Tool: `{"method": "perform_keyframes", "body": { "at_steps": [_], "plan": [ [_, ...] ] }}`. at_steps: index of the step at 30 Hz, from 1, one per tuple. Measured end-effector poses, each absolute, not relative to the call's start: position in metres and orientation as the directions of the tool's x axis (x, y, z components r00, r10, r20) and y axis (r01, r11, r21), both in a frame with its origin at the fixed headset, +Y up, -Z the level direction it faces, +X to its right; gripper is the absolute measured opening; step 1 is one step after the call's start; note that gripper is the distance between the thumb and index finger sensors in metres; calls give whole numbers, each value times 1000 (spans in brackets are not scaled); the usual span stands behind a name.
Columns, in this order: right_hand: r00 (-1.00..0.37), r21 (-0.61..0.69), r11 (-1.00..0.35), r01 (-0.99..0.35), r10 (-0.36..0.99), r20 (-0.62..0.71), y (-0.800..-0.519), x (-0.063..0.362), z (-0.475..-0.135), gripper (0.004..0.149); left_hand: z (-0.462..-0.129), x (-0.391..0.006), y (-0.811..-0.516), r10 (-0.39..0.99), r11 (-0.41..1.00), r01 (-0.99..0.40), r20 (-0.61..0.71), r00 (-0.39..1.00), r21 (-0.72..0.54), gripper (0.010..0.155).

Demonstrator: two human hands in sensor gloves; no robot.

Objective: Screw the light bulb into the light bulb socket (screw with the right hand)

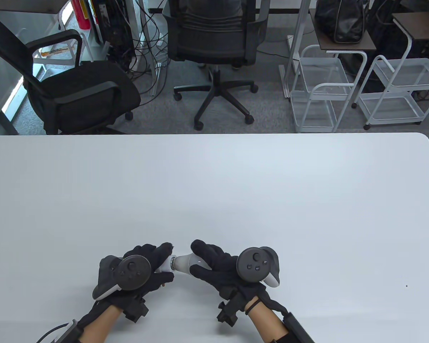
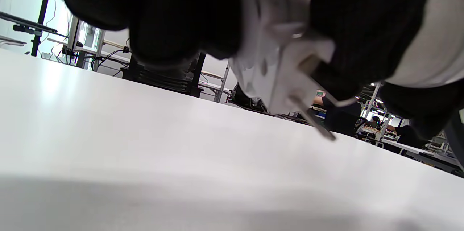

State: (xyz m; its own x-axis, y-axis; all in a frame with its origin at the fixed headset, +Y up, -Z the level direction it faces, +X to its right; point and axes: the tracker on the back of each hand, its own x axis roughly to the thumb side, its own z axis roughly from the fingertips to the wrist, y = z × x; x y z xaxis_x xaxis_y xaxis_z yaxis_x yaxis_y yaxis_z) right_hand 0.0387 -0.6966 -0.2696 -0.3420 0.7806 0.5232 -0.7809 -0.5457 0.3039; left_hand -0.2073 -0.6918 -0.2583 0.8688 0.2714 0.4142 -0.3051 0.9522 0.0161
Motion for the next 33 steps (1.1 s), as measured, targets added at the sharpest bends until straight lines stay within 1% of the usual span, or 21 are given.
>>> {"method": "perform_keyframes", "body": {
  "at_steps": [1,3,5,8,11,12,15,18,21,23,25,26,29,30,32,33],
  "plan": [
    [-336,309,-532,-788,793,509,-698,39,-270,53,-258,-207,-691,262,954,-299,417,870,24,74],
    [-269,385,-470,-794,840,472,-700,41,-271,58,-258,-207,-691,258,954,-298,414,873,34,74],
    [-243,397,-432,-809,862,444,-702,42,-271,59,-258,-209,-690,272,949,-314,410,871,35,74],
    [-260,350,-432,-831,858,444,-701,43,-271,59,-258,-209,-690,277,946,-322,405,871,45,74],
    [-294,294,-464,-836,830,474,-700,44,-270,54,-258,-209,-690,281,945,-324,409,868,38,74],
    [-279,289,-444,-848,838,470,-700,44,-270,54,-258,-209,-690,284,944,-327,411,867,37,74],
    [-215,370,-387,-845,878,428,-702,44,-271,57,-257,-208,-689,249,952,-300,411,877,62,74],
    [-222,357,-384,-851,881,418,-703,45,-273,57,-257,-208,-690,251,952,-301,417,874,58,74],
    [-248,287,-388,-876,873,420,-703,48,-272,52,-256,-207,-690,250,951,-302,420,872,60,74],
    [-222,308,-366,-878,882,415,-704,48,-272,53,-256,-207,-689,249,951,-302,418,874,66,74],
    [-185,373,-340,-863,901,392,-704,47,-272,59,-257,-207,-690,238,954,-291,414,878,70,74],
    [-184,396,-338,-854,908,378,-705,46,-272,59,-257,-208,-690,239,953,-293,413,879,72,74],
    [-199,373,-342,-862,907,372,-706,46,-273,58,-256,-207,-690,235,955,-288,416,879,69,74],
    [-197,369,-337,-866,909,368,-706,46,-273,55,-256,-207,-690,233,956,-285,418,878,67,74],
    [-222,312,-350,-883,898,380,-705,48,-273,52,-256,-206,-691,236,956,-287,421,876,61,74],
    [-232,305,-360,-882,894,384,-705,48,-273,50,-256,-206,-691,245,954,-295,420,874,57,74]
  ]
}}
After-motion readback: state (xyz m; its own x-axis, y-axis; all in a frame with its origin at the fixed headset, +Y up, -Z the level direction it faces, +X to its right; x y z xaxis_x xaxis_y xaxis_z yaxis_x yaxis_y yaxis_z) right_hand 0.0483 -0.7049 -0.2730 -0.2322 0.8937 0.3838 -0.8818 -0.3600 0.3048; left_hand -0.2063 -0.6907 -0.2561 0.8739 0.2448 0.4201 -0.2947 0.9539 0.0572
